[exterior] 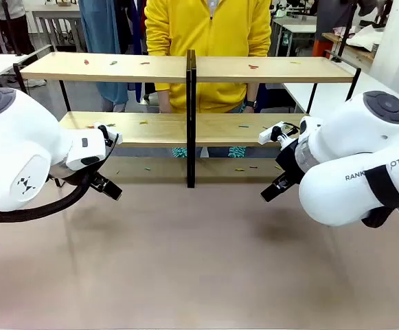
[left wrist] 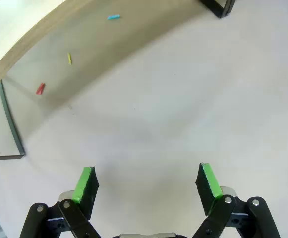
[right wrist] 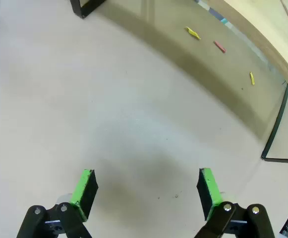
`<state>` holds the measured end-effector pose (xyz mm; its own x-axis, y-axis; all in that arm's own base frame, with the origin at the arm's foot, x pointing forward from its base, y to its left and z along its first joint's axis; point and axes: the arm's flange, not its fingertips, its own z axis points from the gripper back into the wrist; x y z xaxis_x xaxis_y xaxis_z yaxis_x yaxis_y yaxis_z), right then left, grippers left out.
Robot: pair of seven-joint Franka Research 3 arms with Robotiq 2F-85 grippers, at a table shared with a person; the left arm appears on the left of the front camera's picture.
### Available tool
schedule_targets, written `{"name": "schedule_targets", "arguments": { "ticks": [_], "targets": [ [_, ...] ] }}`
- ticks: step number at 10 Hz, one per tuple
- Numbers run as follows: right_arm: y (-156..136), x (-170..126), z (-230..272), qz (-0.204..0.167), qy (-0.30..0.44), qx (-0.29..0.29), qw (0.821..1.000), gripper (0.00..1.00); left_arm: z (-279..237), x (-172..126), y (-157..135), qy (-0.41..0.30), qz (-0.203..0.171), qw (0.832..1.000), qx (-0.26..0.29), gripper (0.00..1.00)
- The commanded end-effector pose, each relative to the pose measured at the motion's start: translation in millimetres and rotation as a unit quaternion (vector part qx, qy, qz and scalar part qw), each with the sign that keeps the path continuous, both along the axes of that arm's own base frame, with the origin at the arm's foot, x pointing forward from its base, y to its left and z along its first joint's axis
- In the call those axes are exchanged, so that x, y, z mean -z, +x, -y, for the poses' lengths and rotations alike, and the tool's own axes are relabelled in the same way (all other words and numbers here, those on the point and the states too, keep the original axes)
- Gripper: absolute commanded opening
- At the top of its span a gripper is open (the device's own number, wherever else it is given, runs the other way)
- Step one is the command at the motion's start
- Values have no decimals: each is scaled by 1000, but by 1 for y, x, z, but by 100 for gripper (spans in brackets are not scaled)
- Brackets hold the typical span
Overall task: Clean the shelves.
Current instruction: Pick up the Duster when the human hands it over.
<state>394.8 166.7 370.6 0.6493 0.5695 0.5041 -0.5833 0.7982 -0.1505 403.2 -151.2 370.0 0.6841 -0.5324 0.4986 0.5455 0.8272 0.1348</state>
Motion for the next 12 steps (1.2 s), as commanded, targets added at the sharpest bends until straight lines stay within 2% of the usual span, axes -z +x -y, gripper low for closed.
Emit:
{"name": "schedule_targets", "arguments": {
  "ticks": [1,12],
  "targets": [
    [0,0,0,0,0,0,1000,100,0,0,0,0,0,1000,0,100],
    [0,0,0,0,0,0,1000,100,0,0,0,0,0,1000,0,100]
  ]
}}
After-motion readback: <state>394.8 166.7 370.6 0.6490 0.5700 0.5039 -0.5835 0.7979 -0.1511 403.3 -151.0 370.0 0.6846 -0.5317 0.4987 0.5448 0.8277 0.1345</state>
